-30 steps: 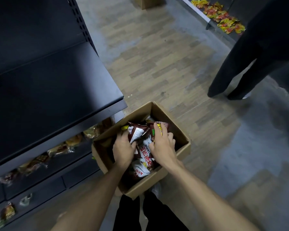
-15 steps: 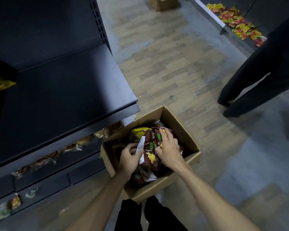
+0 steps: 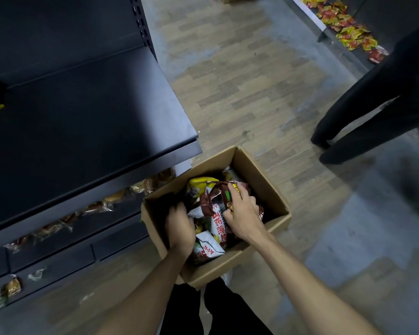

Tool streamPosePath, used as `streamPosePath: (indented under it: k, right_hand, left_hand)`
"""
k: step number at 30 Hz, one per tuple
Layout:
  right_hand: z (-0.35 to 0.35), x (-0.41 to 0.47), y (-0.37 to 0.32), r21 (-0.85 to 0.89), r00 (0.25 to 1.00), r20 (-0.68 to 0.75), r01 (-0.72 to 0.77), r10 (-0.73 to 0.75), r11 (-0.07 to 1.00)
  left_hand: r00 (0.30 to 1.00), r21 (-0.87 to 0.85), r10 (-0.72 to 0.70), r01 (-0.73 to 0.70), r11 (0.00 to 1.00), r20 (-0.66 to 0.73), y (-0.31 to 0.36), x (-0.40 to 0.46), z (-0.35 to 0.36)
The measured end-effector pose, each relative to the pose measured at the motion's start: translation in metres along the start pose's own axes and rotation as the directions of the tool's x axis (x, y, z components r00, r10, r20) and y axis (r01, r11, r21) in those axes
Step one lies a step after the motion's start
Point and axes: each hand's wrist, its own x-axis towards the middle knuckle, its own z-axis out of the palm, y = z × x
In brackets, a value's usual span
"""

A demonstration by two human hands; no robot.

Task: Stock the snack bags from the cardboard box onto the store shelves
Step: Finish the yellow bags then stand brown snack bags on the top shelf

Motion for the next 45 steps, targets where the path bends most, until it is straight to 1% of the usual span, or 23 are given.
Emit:
streamPosePath:
  k: [3,6,8,11,12,15,17,19,21,25,27,28,30,32,33,34,37,39,40,41,44,45]
  right_hand:
    - [0.002,0.001,0.000,0.007,1.000,0.001,0.005,-0.005,1.000]
    - [0.005,0.002,-0.001,0.005,1.000,-0.007,0.019,-0.019,1.000]
    - [0.008,0.002,0.000,0.012,1.000,0.006,0.014,-0.015,1.000]
    - [0.010,0.002,0.002,0.001,1.000,0.014,0.015,-0.015,1.000]
    - [0.010,0.002,0.003,0.000,1.000,0.014,0.015,-0.015,1.000]
    - [0.012,0.003,0.004,0.015,1.000,0.018,0.016,-0.016,1.000]
    - [0.011,0.003,0.005,0.013,1.000,0.018,0.021,-0.021,1.000]
    - [0.008,0.003,0.004,0.014,1.000,0.015,0.021,-0.021,1.000]
    - [0.005,0.001,0.001,0.016,1.000,-0.005,0.027,-0.026,1.000]
    - [-0.003,-0.001,-0.002,0.000,0.995,-0.099,0.013,-0.013,1.000]
    - [-0.005,-0.001,-0.003,-0.022,0.991,-0.133,0.008,-0.011,1.000]
    - [-0.005,0.000,-0.004,-0.035,0.991,-0.137,0.005,-0.010,0.999]
    - [-0.002,0.003,-0.003,-0.070,0.992,-0.128,-0.001,-0.008,0.998]
    - [0.004,0.006,-0.001,-0.081,0.995,-0.104,-0.006,-0.002,0.997]
    - [0.008,0.009,-0.001,-0.079,0.996,-0.091,-0.004,-0.004,0.997]
    - [0.012,0.011,-0.002,-0.073,0.997,-0.083,-0.005,-0.001,0.997]
    - [0.026,0.023,-0.007,-0.030,0.996,-0.062,-0.065,0.063,0.997]
    - [0.036,0.030,-0.008,-0.022,0.994,-0.016,-0.109,0.109,0.994]
    - [0.040,0.034,-0.007,-0.013,0.992,0.020,-0.127,0.127,0.992]
    - [0.044,0.037,-0.005,-0.005,0.989,0.055,-0.135,0.135,0.991]
    - [0.052,0.044,-0.001,-0.035,0.985,0.114,-0.128,0.131,0.991]
    - [0.054,0.048,0.000,-0.048,0.982,0.131,-0.129,0.134,0.990]
  left_hand:
    - [0.999,0.064,0.041,-0.040,0.997,-0.013,-0.004,-0.002,0.007]
    - [0.991,0.103,0.131,-0.134,0.986,0.036,-0.002,-0.009,0.016]
    - [0.993,0.127,0.091,-0.101,0.987,0.080,0.001,-0.011,0.021]
    - [0.987,0.094,-0.050,0.036,0.995,0.154,-0.001,-0.005,0.028]
    - [0.980,0.098,-0.074,0.057,0.994,0.183,-0.002,-0.001,0.028]
    - [0.969,0.129,-0.089,0.060,0.990,0.230,0.001,0.014,0.021]
    - [0.971,0.124,-0.094,0.068,0.990,0.219,0.004,0.018,0.014]
    - [0.975,0.071,-0.099,0.086,0.994,0.201,0.008,0.017,0.005]
    - [0.985,-0.012,-0.058,0.060,0.998,0.163,0.013,0.012,-0.007]
    - [0.998,-0.247,0.032,-0.015,0.969,0.062,0.023,0.003,-0.030]
    - [0.994,-0.349,0.064,-0.030,0.937,0.085,0.027,0.002,-0.035]
    - [0.989,-0.363,0.085,-0.036,0.931,0.118,0.027,0.003,-0.035]
    - [0.973,-0.313,0.102,-0.033,0.949,0.209,0.026,0.006,-0.027]
    - [0.950,-0.188,0.050,0.009,0.982,0.307,0.021,0.007,-0.014]
    - [0.946,-0.121,0.029,0.011,0.993,0.323,0.018,0.005,-0.006]
    - [0.955,-0.058,0.021,-0.004,0.998,0.294,0.015,0.002,0.001]
    - [0.996,0.135,0.034,-0.044,0.990,0.078,0.010,-0.009,0.013]
    - [0.997,0.261,0.073,-0.074,0.962,0.012,0.010,-0.016,0.012]
    - [0.995,0.282,0.093,-0.097,0.954,0.027,0.009,-0.016,0.013]
    - [0.993,0.259,0.105,-0.115,0.959,0.054,0.006,-0.015,0.015]
    - [0.984,0.055,0.064,-0.074,0.996,0.164,-0.002,-0.009,0.019]
    - [0.977,0.015,0.055,-0.060,0.998,0.207,-0.004,-0.007,0.020]
